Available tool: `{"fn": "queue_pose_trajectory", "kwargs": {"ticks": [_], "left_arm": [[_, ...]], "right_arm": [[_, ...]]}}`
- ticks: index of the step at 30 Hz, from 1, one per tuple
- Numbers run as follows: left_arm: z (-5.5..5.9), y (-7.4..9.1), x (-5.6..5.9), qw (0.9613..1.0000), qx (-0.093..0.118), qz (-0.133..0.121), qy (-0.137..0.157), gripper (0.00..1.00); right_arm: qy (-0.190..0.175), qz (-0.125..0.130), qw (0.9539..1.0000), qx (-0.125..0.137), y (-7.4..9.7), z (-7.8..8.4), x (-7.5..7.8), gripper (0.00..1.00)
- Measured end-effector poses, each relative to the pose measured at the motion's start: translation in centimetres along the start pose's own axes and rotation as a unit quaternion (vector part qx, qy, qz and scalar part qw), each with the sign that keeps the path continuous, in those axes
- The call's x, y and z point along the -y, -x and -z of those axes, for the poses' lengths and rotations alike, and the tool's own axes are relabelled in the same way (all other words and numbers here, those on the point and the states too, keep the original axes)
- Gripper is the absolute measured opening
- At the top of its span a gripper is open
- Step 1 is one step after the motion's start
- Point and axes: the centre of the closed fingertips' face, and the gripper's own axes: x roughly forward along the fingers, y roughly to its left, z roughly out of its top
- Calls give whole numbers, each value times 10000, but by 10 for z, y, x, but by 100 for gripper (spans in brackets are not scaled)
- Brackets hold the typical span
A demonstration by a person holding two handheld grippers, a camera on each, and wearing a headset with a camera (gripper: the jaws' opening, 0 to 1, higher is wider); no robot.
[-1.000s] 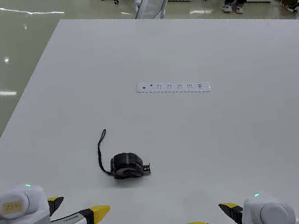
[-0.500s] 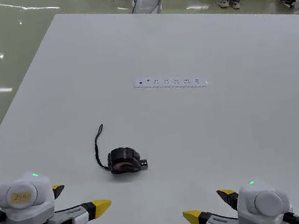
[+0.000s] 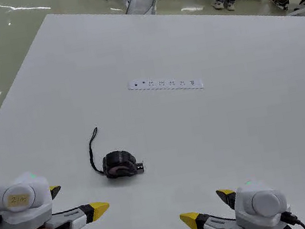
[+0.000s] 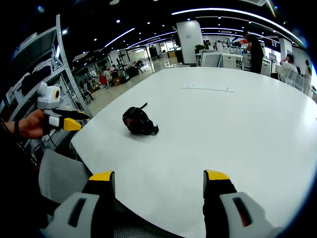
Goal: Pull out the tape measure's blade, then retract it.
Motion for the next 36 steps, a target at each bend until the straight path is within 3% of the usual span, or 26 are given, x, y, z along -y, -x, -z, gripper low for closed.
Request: {"fn": "queue_pose_trajectory", "kwargs": {"ticks": [10, 28, 36], "left_arm": [[-2, -5, 2, 9999, -17, 58, 109, 77], [-7, -16, -2, 9994, -35, 74, 333, 77], [-11, -32, -1, 9988, -80, 168, 455, 77]], "right_arm": [[23, 34, 9998, -172, -1, 9, 1, 71], [113, -116, 9995, -257, -15, -1, 3, 66], [323, -394, 9978, -418, -39, -5, 2, 62]]}}
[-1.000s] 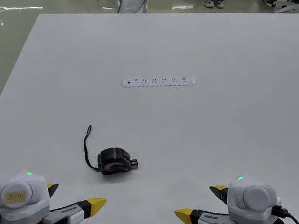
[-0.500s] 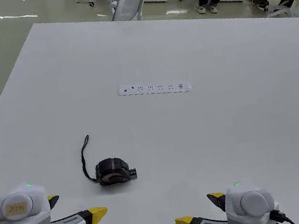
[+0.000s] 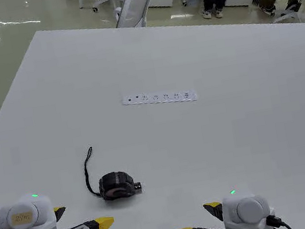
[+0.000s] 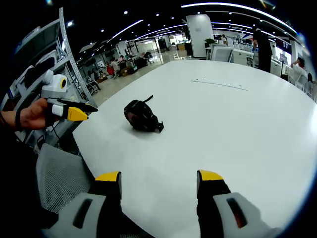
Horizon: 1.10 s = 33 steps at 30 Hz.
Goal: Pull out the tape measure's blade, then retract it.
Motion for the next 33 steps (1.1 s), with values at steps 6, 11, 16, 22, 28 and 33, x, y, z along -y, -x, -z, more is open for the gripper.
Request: {"fn": "queue_pose_trajectory", "kwargs": {"ticks": [6, 11, 16, 22, 28, 33], "left_arm": [[2, -10, -3, 9999, -81, 25, 92, 77], [-3, -22, -4, 9999, -114, 35, 106, 77], [-12, -34, -7, 9998, -27, 34, 203, 77], [-20, -50, -11, 9993, 63, -16, 381, 77], [-25, -65, -17, 9985, 62, -97, 528, 77], [-31, -74, -17, 9977, 56, -145, 667, 77]], "right_arm": [[234, -145, 9995, -151, -16, -6, 9, 60], [386, -289, 9986, -219, -31, -15, 13, 59], [579, -392, 9971, -292, -48, -28, 14, 58], [852, -646, 9933, -431, -69, -42, 11, 58], [1155, -890, 9874, -607, -87, -48, 6, 57], [1520, -1026, 9797, -810, -100, -51, 7, 57]]}}
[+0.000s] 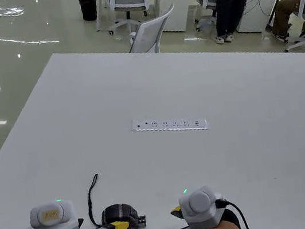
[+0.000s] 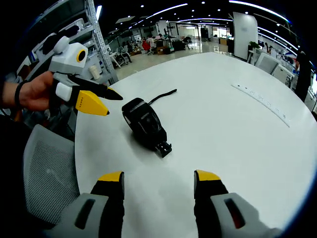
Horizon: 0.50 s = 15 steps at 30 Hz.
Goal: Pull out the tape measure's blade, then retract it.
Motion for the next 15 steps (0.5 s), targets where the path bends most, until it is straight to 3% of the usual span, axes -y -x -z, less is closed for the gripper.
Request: {"fn": "queue_pose_trajectory", "kwargs": {"ticks": [9, 13, 15], "left_arm": [[-6, -20, 11, 9999, -103, -102, 53, 76], [-6, -30, 15, 9997, -174, -127, 127, 75], [-2, -36, 13, 9991, -327, -259, 36, 73]], "right_arm": [[339, -207, 9990, 214, -21, -25, 8, 47], [671, -377, 9970, -52, -33, -23, 5, 45], [925, -392, 9948, -183, -39, -22, 3, 43]]}}
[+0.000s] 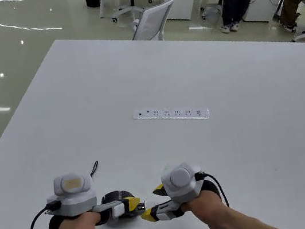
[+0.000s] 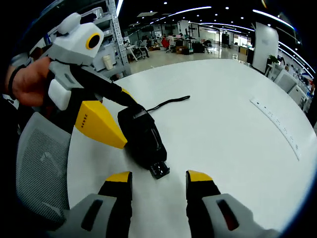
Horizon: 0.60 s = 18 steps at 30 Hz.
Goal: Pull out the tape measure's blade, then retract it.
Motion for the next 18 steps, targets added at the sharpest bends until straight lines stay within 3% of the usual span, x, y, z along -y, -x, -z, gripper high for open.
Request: {"fn": "queue_pose_trajectory", "kwargs": {"ticks": [4, 6, 11, 15, 18], "left_arm": [[-1, -7, 5, 10000, -29, 23, 44, 70], [1, -9, 0, 9995, -174, -174, -216, 67], [4, -11, -10, 9977, -356, -464, -343, 54], [5, -12, -10, 9975, -432, -467, -311, 54], [7, -11, -8, 9958, -523, -515, -542, 54]], "right_arm": [[303, -50, 9993, -210, -9, 5, -2, 32], [314, -148, 9991, -258, -15, 7, -4, 33], [434, -134, 9984, -337, -21, 6, 0, 30], [508, -141, 9982, -299, -25, 1, 1, 25], [768, -182, 9953, -554, -29, 9, 0, 21]]}}
